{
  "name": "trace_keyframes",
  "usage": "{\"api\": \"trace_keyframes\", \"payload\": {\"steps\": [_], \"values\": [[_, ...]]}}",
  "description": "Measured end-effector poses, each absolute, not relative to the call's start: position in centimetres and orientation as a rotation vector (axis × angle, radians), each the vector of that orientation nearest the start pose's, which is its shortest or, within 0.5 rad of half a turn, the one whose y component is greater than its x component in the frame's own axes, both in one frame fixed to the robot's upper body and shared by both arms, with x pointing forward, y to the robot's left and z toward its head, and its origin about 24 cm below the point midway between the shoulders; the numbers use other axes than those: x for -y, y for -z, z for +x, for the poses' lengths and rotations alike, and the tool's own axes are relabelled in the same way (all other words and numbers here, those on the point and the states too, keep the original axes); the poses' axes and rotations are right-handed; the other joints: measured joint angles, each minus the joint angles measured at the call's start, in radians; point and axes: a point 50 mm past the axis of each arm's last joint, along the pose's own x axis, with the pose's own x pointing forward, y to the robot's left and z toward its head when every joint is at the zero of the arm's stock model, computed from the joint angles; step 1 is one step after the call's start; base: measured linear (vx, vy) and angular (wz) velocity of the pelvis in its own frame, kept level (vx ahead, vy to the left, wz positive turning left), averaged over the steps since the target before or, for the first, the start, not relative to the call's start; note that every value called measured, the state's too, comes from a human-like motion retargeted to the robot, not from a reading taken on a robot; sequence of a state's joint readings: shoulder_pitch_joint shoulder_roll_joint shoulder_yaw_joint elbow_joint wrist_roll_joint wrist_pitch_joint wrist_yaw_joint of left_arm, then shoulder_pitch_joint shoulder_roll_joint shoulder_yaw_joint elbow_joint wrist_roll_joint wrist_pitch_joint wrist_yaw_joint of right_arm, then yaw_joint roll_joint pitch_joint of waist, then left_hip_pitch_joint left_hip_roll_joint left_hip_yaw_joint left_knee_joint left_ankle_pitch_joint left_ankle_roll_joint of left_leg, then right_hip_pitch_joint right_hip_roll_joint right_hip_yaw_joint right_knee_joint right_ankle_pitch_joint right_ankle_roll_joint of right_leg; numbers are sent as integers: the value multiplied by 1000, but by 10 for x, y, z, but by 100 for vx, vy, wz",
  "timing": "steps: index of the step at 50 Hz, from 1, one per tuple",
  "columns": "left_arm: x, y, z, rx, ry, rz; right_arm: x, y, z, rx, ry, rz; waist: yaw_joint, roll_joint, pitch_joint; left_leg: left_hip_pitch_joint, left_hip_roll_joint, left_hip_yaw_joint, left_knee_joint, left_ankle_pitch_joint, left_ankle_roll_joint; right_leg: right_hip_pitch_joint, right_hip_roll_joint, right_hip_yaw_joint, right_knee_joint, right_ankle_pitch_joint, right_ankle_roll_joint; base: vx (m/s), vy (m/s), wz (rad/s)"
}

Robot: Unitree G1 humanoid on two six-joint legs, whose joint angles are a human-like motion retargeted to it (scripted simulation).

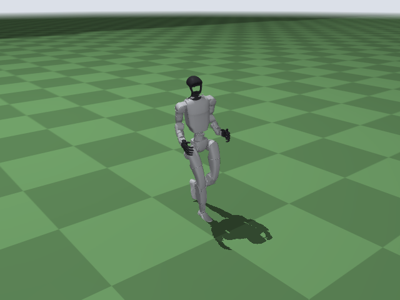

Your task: Walk run

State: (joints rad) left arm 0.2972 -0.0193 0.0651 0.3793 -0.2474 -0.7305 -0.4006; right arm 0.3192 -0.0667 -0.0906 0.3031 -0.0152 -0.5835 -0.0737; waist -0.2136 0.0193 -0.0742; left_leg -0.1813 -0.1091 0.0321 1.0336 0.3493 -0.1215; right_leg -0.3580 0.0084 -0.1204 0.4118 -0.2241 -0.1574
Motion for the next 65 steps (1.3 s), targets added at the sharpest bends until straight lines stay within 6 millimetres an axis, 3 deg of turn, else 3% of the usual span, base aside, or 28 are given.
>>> {"api": "trace_keyframes", "payload": {"steps": [4, 8, 11, 13, 15, 18, 20, 22, 25, 27, 30, 33, 35, 37, 38, 40, 42, 45, 48, 50, 52, 53, 55, 57, 58, 60, 63, 65], "values": [[-169, 51, 121, -4, 25, -246, 174, -8, 201, 201, 112, -66, 57, -20, 5, -181, 4, 91, -129, -249, 109, 156, 24, 19, -113, 34, 0, 158, -11, -36], [-189, 53, 98, -28, -36, -265, 168, -35, 211, 304, -1, -172, 192, -61, 25, -277, 1, 182, -545, -362, 174, 320, 63, 47, -254, 292, 20, 146, -17, -89], [-196, 51, 98, -34, -9, -245, 170, -31, 202, 251, -41, -245, 244, -77, 60, -220, -55, 142, -867, -403, 234, 466, 72, -18, -296, 525, 29, 145, -14, -10], [-196, 46, 108, -12, 16, -226, 170, -23, 193, 199, -60, -253, 254, -86, 77, -194, -74, 94, -921, -286, 306, 523, 69, -47, -252, 665, 46, 137, -20, 18], [-196, 41, 119, 18, 25, -196, 166, -6, 179, 119, -81, -237, 233, -125, 81, -169, -81, 152, -804, -433, 383, 496, 24, -92, -32, 748, 69, 148, -29, 40], [-192, 34, 144, 94, -5, -217, 168, 44, 142, -134, -108, -280, 130, -149, 61, -145, -144, -6, -622, -564, 343, 363, -23, -164, 401, 748, 12, 187, -17, 70], [-190, 18, 177, 213, -4, -300, 174, 71, 114, -295, -151, -304, 112, -84, 35, -103, 2, 102, -590, -628, 329, 250, 28, -153, 469, 667, 3, 129, -23, -21], [-175, -2, 203, 322, 78, -390, 191, 80, 77, -404, -184, -302, 112, -53, 26, -18, 27, 89, -627, -643, 306, 140, 34, -167, 516, 523, -5, 148, -28, 23], [-168, -39, 227, 478, 139, -398, 216, 77, 35, -510, -142, -308, 51, -15, 20, 99, 35, 38, -725, -527, 247, -23, 46, -136, 438, 346, 49, 146, -33, 93], [-167, -57, 231, 546, 162, -377, 230, 70, 21, -519, -78, -307, -26, 19, 15, 171, 43, -2, -781, -373, 197, -91, 26, -145, 257, 306, 100, 148, -31, 149], [-169, -69, 229, 586, 177, -355, 239, 63, 14, -507, 17, -291, -133, 38, 9, 286, 49, -11, -835, -112, 110, -143, -8, -117, -81, 236, 150, 151, -35, 117], [-177, -66, 222, 554, 172, -340, 235, 60, 35, -437, 65, -286, -170, 37, 13, 383, 26, -68, -830, 119, -34, -131, -29, -31, -269, 200, 197, 150, -38, 4], [-181, -57, 215, 506, 172, -327, 223, 58, 59, -361, 104, -299, -191, 31, 36, 381, 7, -104, -623, 174, -140, -106, -19, -39, -239, 381, 102, 159, -36, -37], [-191, -36, 201, 418, 147, -291, 204, 55, 86, -270, 143, -289, -148, 56, 25, 267, 48, 4, -306, 174, -140, -117, 84, -1, -70, 173, -14, 184, -58, -125], [-194, -19, 188, 341, 131, -274, 192, 54, 99, -224, 167, -259, -118, 58, 14, 227, 29, -13, -212, 174, -140, -93, 165, 134, -17, 104, -5, 161, -60, -107], [-183, 11, 172, 207, 131, -317, 186, 41, 138, -79, 242, -166, -61, 8, -5, 85, -55, -62, -70, 101, -140, -49, 39, 31, 15, 69, 2, 124, -37, -25], [-173, 33, 152, 130, 77, -450, 164, 25, 169, 28, 155, -51, -37, -30, -31, -13, 11, 47, -50, -71, -60, 34, 48, 62, -36, 56, -10, 148, -32, -51], [-180, 47, 122, 75, 6, -547, 151, -5, 196, 179, 45, 7, 9, -41, -23, -153, 57, 150, -174, -279, 90, 167, 68, 75, -142, 131, -13, 140, -11, -54], [-198, 47, 103, 35, 0, -440, 157, -26, 202, 272, -14, -63, 86, -70, 0, -235, 28, 191, -492, -349, 184, 300, 85, 49, -246, 340, 0, 157, -20, -51], [-205, 45, 99, 16, 12, -364, 163, -29, 198, 262, -36, -148, 129, -73, 20, -212, -16, 161, -751, -385, 232, 404, 103, -23, -290, 484, 11, 127, -26, -42], [-206, 42, 104, 24, 18, -328, 168, -23, 190, 208, -66, -237, 193, -95, 40, -196, -43, 98, -880, -388, 210, 475, 89, -44, -266, 611, 37, 152, -25, -69], [-205, 39, 111, 39, 32, -312, 170, -20, 187, 179, -72, -271, 201, -91, 52, -181, -31, 103, -902, -336, 236, 498, 89, -74, -235, 673, 56, 139, -23, -17], [-198, 32, 125, 73, 60, -290, 173, -9, 179, 112, -74, -312, 201, -109, 72, -152, -56, 127, -849, -380, 363, 473, 75, -64, -17, 748, 119, 141, -24, 40], [-191, 29, 135, 95, 75, -272, 173, 15, 161, -1, -73, -322, 133, -150, 60, -124, -105, 113, -685, -510, 369, 395, 36, -123, 308, 748, 140, 192, -23, 100], [-185, 28, 141, 110, 86, -278, 177, 28, 150, -68, -61, -329, 121, -149, 45, -133, -168, -64, -642, -539, 327, 367, 3, -180, 396, 748, 104, 155, -16, 46], [-190, 13, 175, 229, 41, -337, 172, 58, 130, -217, -92, -303, 54, -66, 14, -128, 18, 96, -571, -617, 309, 228, 24, -189, 482, 669, 72, 106, -19, -27], [-164, -11, 211, 364, 146, -490, 190, 76, 78, -376, -77, -208, 79, -38, -3, -11, 37, 70, -640, -633, 272, 73, 30, -168, 487, 455, 61, 129, -29, -3], [-162, -34, 225, 461, 176, -493, 205, 78, 50, -452, -48, -184, 61, -20, 4, 66, 32, 48, -711, -572, 245, -12, 17, -156, 399, 337, 86, 119, -32, 52]]}}
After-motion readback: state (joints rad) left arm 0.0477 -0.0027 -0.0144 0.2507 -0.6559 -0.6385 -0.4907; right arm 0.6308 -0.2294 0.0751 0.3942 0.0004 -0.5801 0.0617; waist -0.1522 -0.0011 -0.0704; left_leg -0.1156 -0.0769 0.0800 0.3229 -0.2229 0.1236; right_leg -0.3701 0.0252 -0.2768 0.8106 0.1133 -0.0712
